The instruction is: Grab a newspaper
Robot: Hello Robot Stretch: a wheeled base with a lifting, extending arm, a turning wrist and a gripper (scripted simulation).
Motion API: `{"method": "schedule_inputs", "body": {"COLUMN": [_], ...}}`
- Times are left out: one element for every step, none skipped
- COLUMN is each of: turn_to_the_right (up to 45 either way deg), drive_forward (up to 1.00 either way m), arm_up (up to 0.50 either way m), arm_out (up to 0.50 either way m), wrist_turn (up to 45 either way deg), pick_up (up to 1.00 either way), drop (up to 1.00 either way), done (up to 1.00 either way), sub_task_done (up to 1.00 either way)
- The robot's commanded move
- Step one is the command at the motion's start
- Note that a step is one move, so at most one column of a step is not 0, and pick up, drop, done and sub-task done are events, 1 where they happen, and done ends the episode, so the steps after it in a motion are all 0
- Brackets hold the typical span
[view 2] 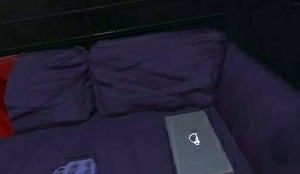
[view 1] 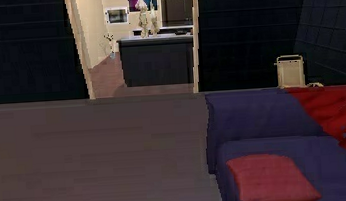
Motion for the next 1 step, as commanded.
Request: {"method": "schedule_inputs", "body": {"turn_to_the_right": [0.0], "drive_forward": [0.00], "arm_up": [0.50], "arm_out": [0.00], "wrist_turn": [0.0], "pick_up": [0.00], "drop": [0.00], "done": [0.00], "sub_task_done": [0.00]}}
